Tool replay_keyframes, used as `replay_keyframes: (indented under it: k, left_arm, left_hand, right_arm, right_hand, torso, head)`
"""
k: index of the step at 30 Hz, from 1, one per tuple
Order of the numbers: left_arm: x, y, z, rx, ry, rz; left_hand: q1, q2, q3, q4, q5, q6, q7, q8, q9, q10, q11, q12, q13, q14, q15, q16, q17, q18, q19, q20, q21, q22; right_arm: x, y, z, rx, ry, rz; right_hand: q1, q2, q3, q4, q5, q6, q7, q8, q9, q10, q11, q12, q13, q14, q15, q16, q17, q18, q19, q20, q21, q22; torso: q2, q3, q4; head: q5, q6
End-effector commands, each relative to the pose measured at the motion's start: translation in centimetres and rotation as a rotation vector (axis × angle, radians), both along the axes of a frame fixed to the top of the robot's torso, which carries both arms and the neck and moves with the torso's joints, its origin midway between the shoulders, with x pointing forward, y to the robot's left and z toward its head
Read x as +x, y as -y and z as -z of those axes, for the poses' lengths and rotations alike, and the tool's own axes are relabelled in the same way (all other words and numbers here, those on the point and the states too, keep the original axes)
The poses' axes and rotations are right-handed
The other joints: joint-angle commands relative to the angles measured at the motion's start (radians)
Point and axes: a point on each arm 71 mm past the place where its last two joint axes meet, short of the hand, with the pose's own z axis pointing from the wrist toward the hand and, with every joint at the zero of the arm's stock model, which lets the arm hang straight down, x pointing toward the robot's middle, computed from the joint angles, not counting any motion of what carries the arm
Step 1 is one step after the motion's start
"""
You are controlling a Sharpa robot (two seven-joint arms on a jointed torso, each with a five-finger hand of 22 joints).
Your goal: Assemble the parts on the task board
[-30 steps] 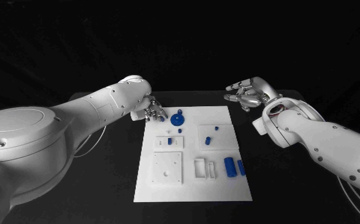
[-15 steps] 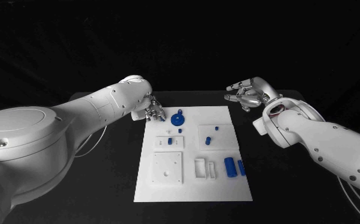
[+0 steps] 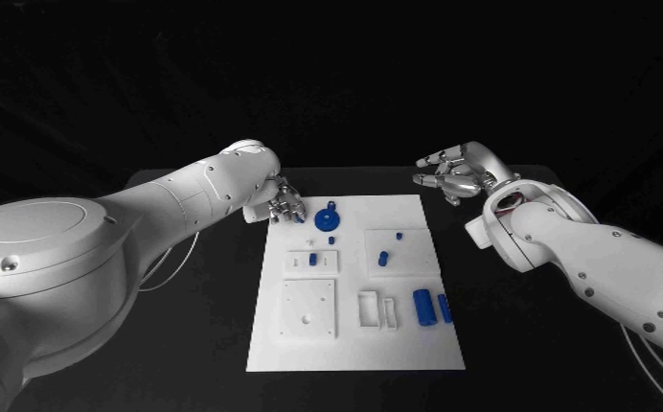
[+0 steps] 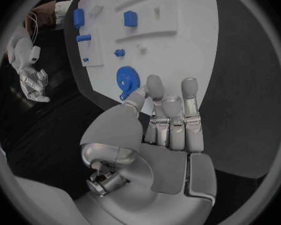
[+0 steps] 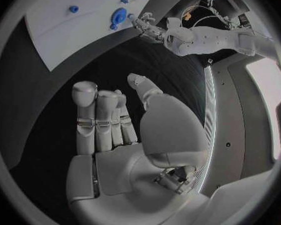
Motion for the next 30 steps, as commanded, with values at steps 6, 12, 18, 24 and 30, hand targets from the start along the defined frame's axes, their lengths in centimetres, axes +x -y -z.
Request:
replay_keyframes:
  k: [6,12,18,24,30]
  left_arm:
    - [0.0,0.2,-0.1,-0.056,0.058,-0.02]
    - [-0.5,0.1,-0.3,-0.098,0.094,-0.035]
    - [-1.8,-0.1,-0.7,-0.153,0.142,-0.042]
    - [-3.8,-0.6,-1.0,-0.202,0.192,-0.058]
    - [-5.7,-1.2,-1.4,-0.228,0.264,-0.087]
  left_hand:
    - [-0.011,-0.017,0.032,-0.003,0.023,0.041,-0.025,0.02,0.203,0.046,-0.018,0.051,-0.06,0.056,0.0,0.064,0.128,0.011,0.013,0.01,0.033,0.019]
    - [-0.011,-0.032,0.051,-0.008,0.048,0.085,-0.035,0.014,0.221,0.048,-0.026,0.137,-0.153,0.088,-0.002,0.068,0.183,0.026,0.023,0.02,0.049,0.018]
    - [-0.011,-0.057,0.068,-0.008,0.101,0.115,-0.041,0.002,0.232,0.049,-0.031,0.201,-0.272,0.106,-0.004,0.056,0.213,0.032,0.028,0.023,0.062,0.017]
    - [-0.003,-0.083,0.073,-0.005,0.128,0.158,-0.051,-0.005,0.222,0.049,-0.04,0.245,-0.367,0.114,-0.01,0.066,0.234,0.04,0.03,0.03,0.077,0.018]
    - [-0.001,-0.097,0.071,0.005,0.115,0.202,-0.07,0.036,0.247,0.047,-0.06,0.253,-0.314,0.111,-0.024,0.054,0.206,0.019,0.033,0.006,0.076,0.016]
  right_arm:
    - [0.0,0.0,0.0,-0.012,0.001,-0.008]
    - [0.0,0.5,0.0,-0.016,0.001,-0.001]
    - [-0.1,0.9,0.0,-0.02,0.0,0.005]
    - [0.0,1.3,0.0,-0.023,-0.002,0.013]
    - [0.0,1.6,0.1,-0.024,-0.005,0.02]
  right_hand:
    - [-0.008,0.0,-0.001,0.005,0.004,-0.001,0.003,0.0,-0.001,-0.005,-0.002,-0.001,0.0,-0.006,-0.002,-0.004,0.0,0.012,0.025,0.002,-0.004,0.082]
    - [-0.009,-0.001,0.0,0.005,0.007,-0.001,0.003,0.0,-0.001,-0.005,-0.002,-0.002,0.0,-0.006,-0.002,-0.005,0.0,0.012,0.025,0.002,-0.003,0.082]
    - [-0.009,-0.001,0.001,0.006,0.009,0.0,0.003,0.0,-0.001,-0.006,-0.002,-0.003,-0.002,-0.007,-0.001,-0.006,-0.001,0.012,0.025,0.002,-0.003,0.082]
    - [-0.01,-0.002,0.001,0.007,0.011,0.0,0.003,0.0,-0.001,-0.005,-0.002,-0.002,-0.001,-0.006,-0.002,-0.005,-0.001,0.012,0.025,0.002,-0.004,0.082]
    - [-0.011,-0.002,0.002,0.007,0.013,-0.001,0.003,0.0,-0.001,-0.005,-0.002,-0.003,-0.002,-0.006,-0.002,-0.005,-0.001,0.012,0.025,0.002,-0.003,0.082]
  torso:
    - [-0.003,0.0,0.0042]
    - [-0.005,-0.001,0.0104]
    - [-0.011,-0.0038,0.0186]
    - [-0.018,-0.0064,0.0273]
    - [-0.028,-0.009,0.0389]
  head:
    - [0.0,-0.002]
    - [0.0,-0.003]
    - [-0.003,-0.007]
    - [-0.005,-0.013]
    - [-0.005,-0.021]
